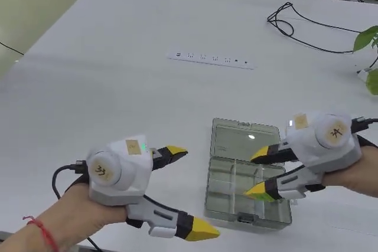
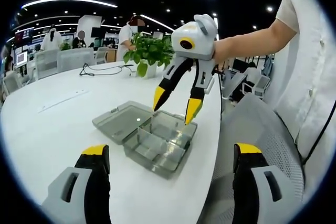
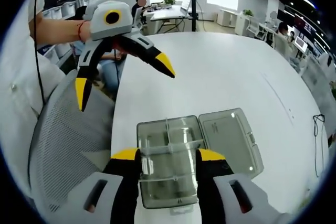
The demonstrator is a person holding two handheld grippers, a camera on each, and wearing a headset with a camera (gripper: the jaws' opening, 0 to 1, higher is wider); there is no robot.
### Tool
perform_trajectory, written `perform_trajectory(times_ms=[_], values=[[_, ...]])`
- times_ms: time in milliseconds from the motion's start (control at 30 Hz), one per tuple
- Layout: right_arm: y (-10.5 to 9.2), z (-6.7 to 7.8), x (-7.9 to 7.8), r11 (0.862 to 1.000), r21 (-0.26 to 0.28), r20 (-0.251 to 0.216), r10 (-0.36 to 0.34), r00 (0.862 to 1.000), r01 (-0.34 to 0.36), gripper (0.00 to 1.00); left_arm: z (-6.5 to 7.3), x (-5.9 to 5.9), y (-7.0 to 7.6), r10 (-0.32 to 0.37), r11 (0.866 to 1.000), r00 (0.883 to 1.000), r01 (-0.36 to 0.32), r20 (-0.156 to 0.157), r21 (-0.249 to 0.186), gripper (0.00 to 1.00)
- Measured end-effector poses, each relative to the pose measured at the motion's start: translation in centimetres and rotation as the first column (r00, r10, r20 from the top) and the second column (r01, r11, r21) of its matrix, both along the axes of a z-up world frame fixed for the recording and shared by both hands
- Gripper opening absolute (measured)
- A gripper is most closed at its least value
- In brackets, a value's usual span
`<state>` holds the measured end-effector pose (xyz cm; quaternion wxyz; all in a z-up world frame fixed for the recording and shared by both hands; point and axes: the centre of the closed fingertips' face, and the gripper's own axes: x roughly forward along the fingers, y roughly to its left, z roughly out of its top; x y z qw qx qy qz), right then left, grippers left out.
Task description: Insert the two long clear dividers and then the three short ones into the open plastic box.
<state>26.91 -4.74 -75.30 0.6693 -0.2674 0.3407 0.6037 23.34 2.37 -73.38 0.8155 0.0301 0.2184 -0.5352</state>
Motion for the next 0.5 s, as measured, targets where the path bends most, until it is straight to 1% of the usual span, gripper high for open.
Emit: perform_trajectory(times_ms=[133,267,500], values=[[-1.4,0.1,-0.2,1.000,-0.004,0.003,-0.014,1.000,0.014,0.46,0.0,-0.1,0.0,-0.006,1.000,1.000,0.006,0.001,0.006,1.00],[-3.3,0.1,-0.3,0.999,-0.015,0.006,-0.033,0.999,0.033,0.49,-0.1,-0.3,-0.1,-0.011,1.000,1.000,0.011,0.000,0.010,1.00],[-6.2,0.0,-0.6,0.997,-0.033,0.005,-0.063,0.998,0.063,0.54,-0.3,-0.4,0.1,-0.011,1.000,1.000,0.011,-0.005,0.020,1.00]])
